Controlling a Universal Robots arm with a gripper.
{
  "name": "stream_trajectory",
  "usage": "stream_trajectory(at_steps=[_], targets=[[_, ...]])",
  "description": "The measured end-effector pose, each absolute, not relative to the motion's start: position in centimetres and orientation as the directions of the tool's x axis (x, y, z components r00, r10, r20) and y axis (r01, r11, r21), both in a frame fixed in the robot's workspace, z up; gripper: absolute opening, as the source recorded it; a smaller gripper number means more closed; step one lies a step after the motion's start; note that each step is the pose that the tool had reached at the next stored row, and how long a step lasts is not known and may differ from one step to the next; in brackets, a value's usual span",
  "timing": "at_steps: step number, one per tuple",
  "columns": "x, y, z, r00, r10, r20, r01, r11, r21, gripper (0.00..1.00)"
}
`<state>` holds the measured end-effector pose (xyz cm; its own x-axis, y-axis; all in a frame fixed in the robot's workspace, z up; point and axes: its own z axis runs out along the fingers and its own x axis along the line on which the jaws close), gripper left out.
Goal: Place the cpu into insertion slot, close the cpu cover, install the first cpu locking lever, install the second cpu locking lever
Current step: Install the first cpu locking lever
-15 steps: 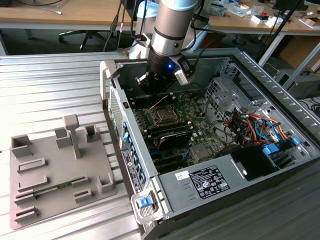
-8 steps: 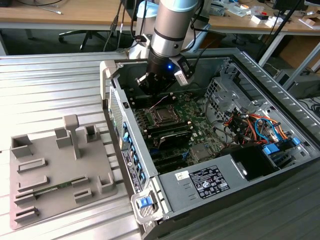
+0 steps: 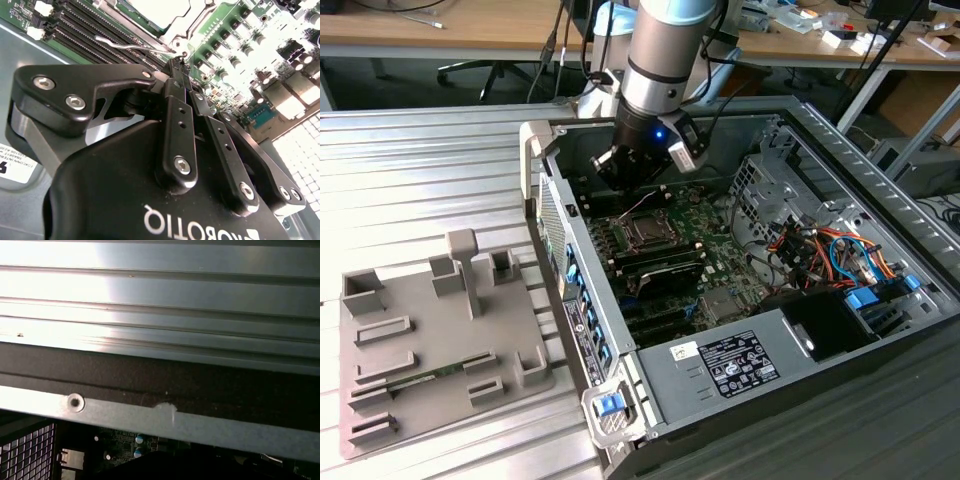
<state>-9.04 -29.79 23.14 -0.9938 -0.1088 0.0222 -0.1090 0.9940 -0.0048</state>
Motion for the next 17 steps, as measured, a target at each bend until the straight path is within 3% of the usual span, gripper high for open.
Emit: stream_trajectory(at_steps=[17], targets=[[-9.03, -29.79, 22.74, -0.994, -0.109, 0.022, -0.109, 0.994, -0.005, 0.11]])
